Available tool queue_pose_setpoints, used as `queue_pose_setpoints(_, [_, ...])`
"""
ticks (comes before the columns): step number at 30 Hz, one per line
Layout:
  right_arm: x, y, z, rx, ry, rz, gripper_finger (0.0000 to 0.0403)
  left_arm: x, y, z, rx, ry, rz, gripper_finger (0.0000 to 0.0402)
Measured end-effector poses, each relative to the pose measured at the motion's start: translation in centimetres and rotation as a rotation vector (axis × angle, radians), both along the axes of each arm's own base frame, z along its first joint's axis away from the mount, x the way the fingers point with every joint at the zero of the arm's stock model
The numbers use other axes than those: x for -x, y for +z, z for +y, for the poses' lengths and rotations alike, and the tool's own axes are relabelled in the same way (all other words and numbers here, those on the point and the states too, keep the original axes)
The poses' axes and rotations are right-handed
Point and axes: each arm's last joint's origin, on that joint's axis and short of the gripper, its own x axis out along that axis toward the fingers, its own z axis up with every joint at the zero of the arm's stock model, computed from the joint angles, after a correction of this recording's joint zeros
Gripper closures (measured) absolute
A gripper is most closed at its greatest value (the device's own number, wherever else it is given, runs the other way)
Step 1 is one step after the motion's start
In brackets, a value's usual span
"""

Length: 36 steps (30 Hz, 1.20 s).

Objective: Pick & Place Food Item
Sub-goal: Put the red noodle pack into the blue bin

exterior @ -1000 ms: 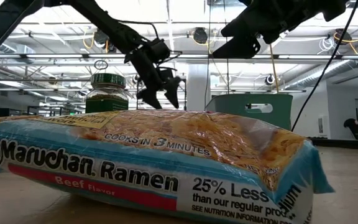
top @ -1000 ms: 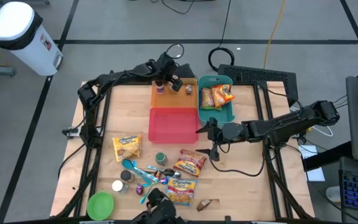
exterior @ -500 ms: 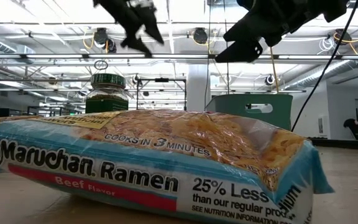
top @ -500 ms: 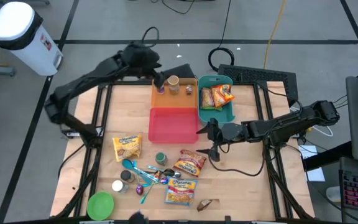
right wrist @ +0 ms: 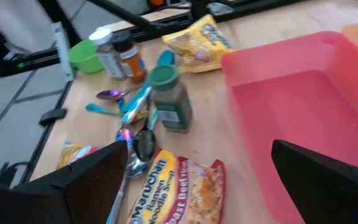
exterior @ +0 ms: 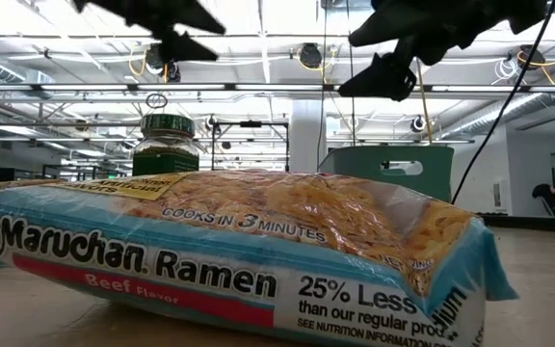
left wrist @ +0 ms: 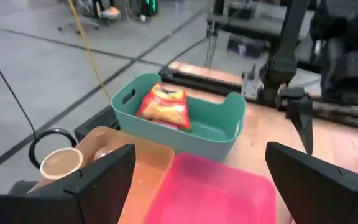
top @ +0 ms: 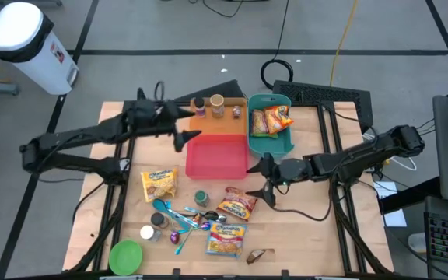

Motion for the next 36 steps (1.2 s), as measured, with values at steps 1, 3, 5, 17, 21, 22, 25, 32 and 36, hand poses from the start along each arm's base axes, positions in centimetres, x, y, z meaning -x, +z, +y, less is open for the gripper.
queue_pose_setpoints(1, [0.1,-0.2,0.2,0.005,0.012,-0.010,0.0010,0.7,-0.3,-0.3,-0.003,0.009,-0.025,0.0040])
queue_pose_setpoints(3, [0.3,-0.5,0.6,0.009,0.032,-0.042,0.0010,2.3,-0.7,-0.9,0.000,0.024,-0.070,0.0041])
queue_pose_setpoints(5, [0.4,-0.6,0.9,0.008,0.046,-0.084,0.0010,3.6,-1.0,-1.3,0.005,0.034,-0.119,0.0039])
queue_pose_setpoints(17, [0.8,-1.1,0.2,-0.099,-0.058,-0.237,0.0009,5.8,-2.9,-1.9,0.057,0.090,-0.158,0.0045])
queue_pose_setpoints(21, [0.8,-1.4,-0.1,-0.096,-0.065,-0.209,0.0010,5.7,-3.2,-1.8,0.093,0.098,-0.157,0.0045])
queue_pose_setpoints(22, [0.8,-1.5,-0.1,-0.098,-0.066,-0.203,0.0010,5.7,-3.2,-1.8,0.096,0.099,-0.157,0.0045])
queue_pose_setpoints(25, [0.9,-1.6,-0.1,-0.105,-0.068,-0.184,0.0009,5.7,-3.1,-1.8,0.095,0.098,-0.163,0.0046])
queue_pose_setpoints(32, [0.9,-1.7,-0.1,-0.045,-0.048,-0.185,0.0010,5.7,-3.2,-1.8,0.098,0.099,-0.162,0.0046])
queue_pose_setpoints(36, [0.9,-1.7,-0.1,0.018,-0.027,-0.189,0.0011,5.7,-3.1,-1.8,0.097,0.099,-0.168,0.0046])
